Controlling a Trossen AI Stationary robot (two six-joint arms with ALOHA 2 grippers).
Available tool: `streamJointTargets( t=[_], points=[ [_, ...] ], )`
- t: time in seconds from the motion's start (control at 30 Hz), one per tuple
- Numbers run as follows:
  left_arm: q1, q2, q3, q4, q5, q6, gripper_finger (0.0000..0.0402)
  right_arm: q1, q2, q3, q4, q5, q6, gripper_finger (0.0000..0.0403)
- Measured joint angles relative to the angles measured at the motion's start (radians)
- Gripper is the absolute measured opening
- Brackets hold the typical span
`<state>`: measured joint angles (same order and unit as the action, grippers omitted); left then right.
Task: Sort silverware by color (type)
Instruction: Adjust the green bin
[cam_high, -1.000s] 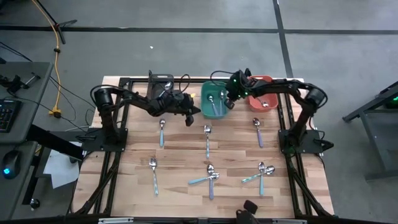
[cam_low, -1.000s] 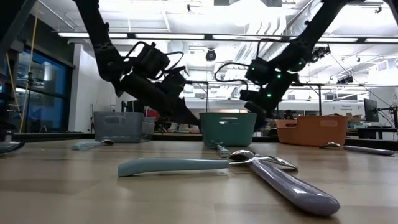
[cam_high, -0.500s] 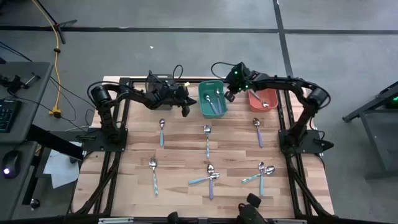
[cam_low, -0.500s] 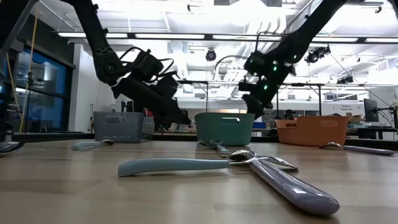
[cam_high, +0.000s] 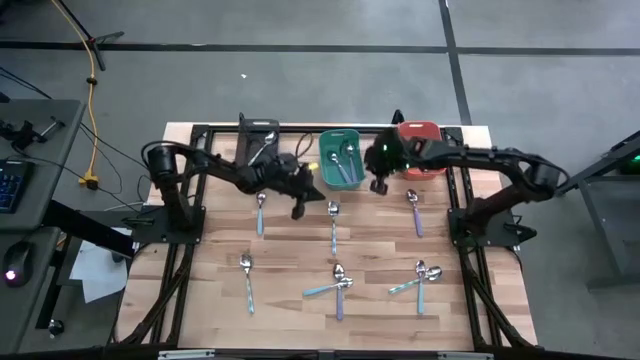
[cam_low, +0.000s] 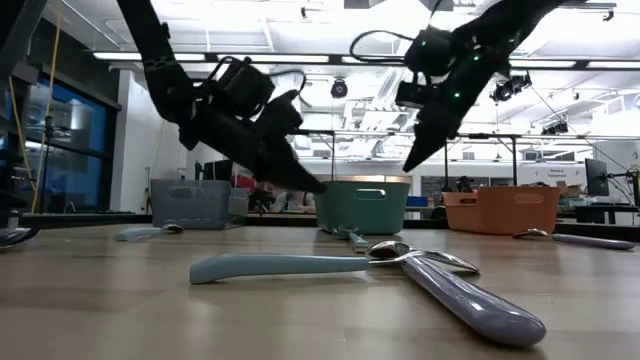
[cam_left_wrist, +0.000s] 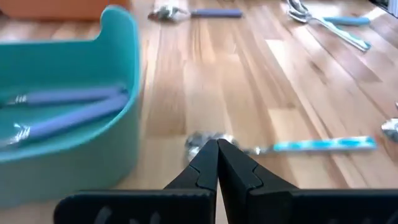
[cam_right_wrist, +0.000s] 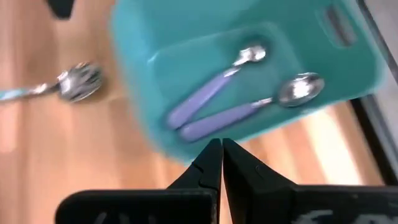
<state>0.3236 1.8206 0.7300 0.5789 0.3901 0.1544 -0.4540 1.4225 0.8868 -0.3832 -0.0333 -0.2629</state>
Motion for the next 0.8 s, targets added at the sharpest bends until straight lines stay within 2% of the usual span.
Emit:
streamJointTargets(
  t=[0.17, 0.3, 0.47, 0.57, 0.8],
  points=[
    [-0.079, 0.000, 0.000, 0.063, -0.213, -0.020, 0.0000, 0.118, -0.011, -0.034, -0.024, 0.042, 0.019, 0.0000],
    [-0.089, 0.000, 0.000, 0.079, -0.340, -0.057, 0.0000, 0.165, 0.015, -0.046, 0.013, 0.052, 0.024, 0.0000],
    [-0.067, 0.000, 0.000, 0.078, -0.381, -0.095, 0.0000, 0.149, 0.070, -0.052, 0.101, 0.101, 0.027, 0.0000],
    [-0.052, 0.000, 0.000, 0.078, -0.382, -0.110, 0.0000, 0.133, 0.099, -0.052, 0.162, 0.100, 0.027, 0.0000],
    [-0.011, 0.000, 0.000, 0.070, -0.456, -0.108, 0.0000, 0.111, 0.154, -0.052, 0.235, 0.092, 0.038, 0.0000]
  ],
)
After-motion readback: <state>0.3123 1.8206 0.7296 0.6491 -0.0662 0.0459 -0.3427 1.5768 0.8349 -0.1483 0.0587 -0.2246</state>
